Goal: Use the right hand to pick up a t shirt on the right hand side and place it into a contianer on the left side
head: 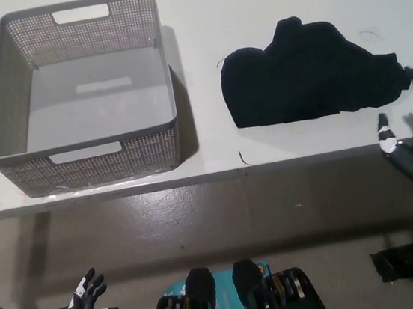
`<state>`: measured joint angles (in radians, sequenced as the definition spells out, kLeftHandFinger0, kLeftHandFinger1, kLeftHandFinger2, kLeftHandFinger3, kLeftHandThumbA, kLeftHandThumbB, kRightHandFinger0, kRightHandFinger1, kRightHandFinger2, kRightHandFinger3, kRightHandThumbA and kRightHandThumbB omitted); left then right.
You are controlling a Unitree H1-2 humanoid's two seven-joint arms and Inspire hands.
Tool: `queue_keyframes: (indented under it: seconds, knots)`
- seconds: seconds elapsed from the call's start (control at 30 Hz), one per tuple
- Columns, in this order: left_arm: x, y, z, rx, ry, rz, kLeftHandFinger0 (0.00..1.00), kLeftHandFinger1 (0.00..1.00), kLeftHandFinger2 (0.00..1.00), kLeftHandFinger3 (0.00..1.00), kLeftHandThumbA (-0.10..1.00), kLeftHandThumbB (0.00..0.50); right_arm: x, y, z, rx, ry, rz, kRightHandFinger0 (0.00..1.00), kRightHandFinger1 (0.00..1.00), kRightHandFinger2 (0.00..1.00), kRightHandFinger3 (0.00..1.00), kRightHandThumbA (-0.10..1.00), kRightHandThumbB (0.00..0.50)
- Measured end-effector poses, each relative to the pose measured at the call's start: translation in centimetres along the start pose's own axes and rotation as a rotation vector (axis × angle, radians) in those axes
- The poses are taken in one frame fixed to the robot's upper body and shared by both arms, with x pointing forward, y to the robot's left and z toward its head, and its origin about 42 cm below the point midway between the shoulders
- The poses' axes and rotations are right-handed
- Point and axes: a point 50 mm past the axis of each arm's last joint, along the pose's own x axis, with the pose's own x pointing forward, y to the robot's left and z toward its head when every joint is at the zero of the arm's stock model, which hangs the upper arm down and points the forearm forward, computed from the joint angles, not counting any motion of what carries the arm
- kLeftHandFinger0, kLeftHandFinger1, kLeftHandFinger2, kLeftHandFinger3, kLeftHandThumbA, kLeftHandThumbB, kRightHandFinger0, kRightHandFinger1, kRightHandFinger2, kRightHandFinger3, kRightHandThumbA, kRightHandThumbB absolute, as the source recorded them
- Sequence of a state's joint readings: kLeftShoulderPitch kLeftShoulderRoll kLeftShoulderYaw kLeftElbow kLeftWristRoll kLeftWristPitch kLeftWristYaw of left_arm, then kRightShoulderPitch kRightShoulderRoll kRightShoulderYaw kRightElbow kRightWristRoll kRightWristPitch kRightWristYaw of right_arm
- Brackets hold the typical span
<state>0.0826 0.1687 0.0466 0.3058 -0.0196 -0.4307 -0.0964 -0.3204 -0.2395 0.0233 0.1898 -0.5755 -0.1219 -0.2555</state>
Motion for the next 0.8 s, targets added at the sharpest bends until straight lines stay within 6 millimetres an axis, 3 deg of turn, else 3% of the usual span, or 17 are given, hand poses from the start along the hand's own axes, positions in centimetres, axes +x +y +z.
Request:
queue_keyframes:
  seconds: [0.1,0.27,0.47,0.77,0.8]
  knots:
    - [0.5,-0.2,0.2,-0.003,-0.012,-0.002,0.75,0.95,0.98,1.0,0.95,0.403,1.5,-0.1,0.1,-0.007,0.01,0.008,1.0,1.0,1.0,1.0,0.51,0.481]
    - [1.1,-0.3,0.6,-0.006,-0.028,-0.006,0.75,0.96,1.0,1.0,0.94,0.416,3.5,-0.7,1.0,-0.009,-0.005,-0.003,1.0,1.0,1.0,1.0,0.56,0.489]
    - [1.0,-0.3,0.5,-0.007,-0.028,-0.01,0.73,0.95,0.97,1.0,0.94,0.429,3.8,-0.7,1.2,-0.013,0.003,0.005,1.0,1.0,1.0,1.0,0.51,0.5]
    - [1.0,-0.3,0.5,-0.008,-0.029,-0.013,0.75,0.96,0.98,1.0,0.94,0.437,4.4,-0.6,1.7,-0.029,-0.007,0.007,1.0,1.0,1.0,1.0,0.54,0.5]
    - [1.0,-0.3,0.5,-0.008,-0.029,-0.013,0.73,0.95,0.96,1.0,0.93,0.426,4.7,-0.7,1.9,-0.034,-0.012,0.004,1.0,1.0,1.0,1.0,0.59,0.5]
